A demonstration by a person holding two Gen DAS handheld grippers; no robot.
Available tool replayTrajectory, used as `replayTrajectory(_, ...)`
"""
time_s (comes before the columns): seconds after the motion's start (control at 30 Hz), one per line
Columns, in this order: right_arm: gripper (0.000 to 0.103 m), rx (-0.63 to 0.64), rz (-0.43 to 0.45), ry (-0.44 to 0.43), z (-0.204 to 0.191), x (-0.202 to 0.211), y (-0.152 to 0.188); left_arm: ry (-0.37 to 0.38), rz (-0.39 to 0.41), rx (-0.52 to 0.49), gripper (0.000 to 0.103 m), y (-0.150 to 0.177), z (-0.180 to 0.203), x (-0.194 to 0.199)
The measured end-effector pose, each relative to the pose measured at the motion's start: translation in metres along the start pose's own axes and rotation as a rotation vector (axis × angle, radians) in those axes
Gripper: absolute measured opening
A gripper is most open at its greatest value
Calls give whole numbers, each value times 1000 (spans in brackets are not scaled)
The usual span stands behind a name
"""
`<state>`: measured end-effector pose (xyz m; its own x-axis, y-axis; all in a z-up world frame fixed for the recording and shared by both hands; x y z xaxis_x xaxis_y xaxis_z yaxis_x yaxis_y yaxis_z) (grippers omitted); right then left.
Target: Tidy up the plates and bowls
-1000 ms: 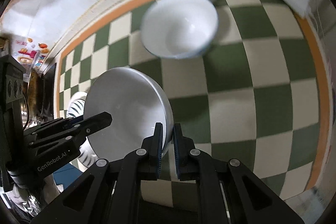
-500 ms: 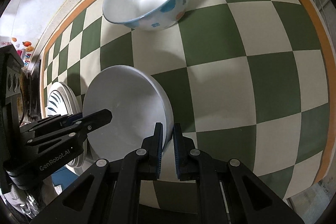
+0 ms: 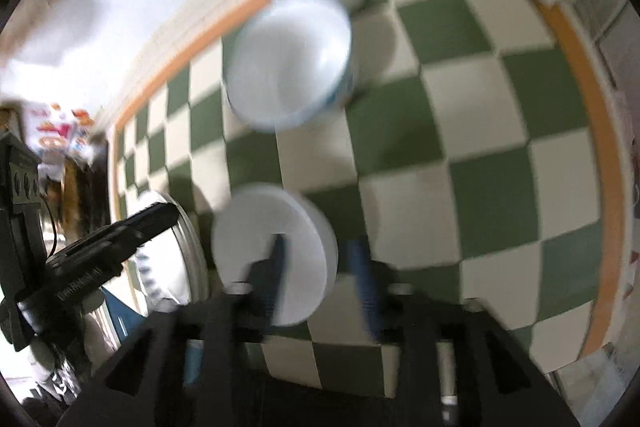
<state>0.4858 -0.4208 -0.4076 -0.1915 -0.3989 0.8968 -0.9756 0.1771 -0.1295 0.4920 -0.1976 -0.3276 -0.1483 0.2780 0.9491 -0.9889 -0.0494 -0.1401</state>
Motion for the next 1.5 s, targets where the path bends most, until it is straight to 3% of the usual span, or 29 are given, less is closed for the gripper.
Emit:
replayTrajectory(0.1, 58, -16, 38, -4, 6, 11, -26, -2, -1, 1, 36, -28, 8, -9)
replayTrajectory(0.3, 58, -46, 49, 6, 27, -4, -80, -25, -90, -1, 36, -64, 17, -60)
replayTrajectory(0.53, 58, -69, -2, 6, 44, -48, -104, -34, -200, -11, 36, -70, 25, -113)
replayTrajectory(0.63, 55, -75, -8, 7, 46, -63, -108, -41, -206, -21, 36, -70, 26, -124)
replayTrajectory(0.7, 44, -76, -1, 15, 46, -70, -109, -46, -197, -26, 30, -69, 25, -129)
replayTrajectory(0.73, 34, -82, -2, 18, 47, -72, -109, -48, -194, -36, 20, -70, 26, -130)
replayTrajectory(0.77, 24, -84, -2, 8, 45, -74, -107, -51, -196, -50, 17, -68, 27, -132)
replayTrajectory(0.87, 11, -80, 14, 7, 38, -75, -105, -47, -191, -72, 12, -66, 29, -132)
replayTrajectory(1.0, 10, -52, 16, 49, 28, -77, -108, -70, -164, -98, 11, -65, 36, -129)
replayTrajectory(1.2, 10, -39, 26, 47, 15, -74, -107, -64, -141, -99, 11, -63, 37, -109)
replayTrajectory(1.5, 10, 9, 97, 49, -22, -23, -89, -32, -60, -123, 11, -51, 49, -46)
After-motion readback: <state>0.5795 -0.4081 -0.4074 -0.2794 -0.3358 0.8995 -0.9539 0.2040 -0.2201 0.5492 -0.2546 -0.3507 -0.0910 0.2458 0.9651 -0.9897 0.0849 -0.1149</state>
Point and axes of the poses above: each gripper's, at about its wrist camera, not at the fingertips, and x roughly against the way its jaws point, z to its right, y to its underside, the point moved 4 cm from there along -x, roughly the way its jaws point, and after that the axes turned 9 degrees about x, right-handed, at the moved point
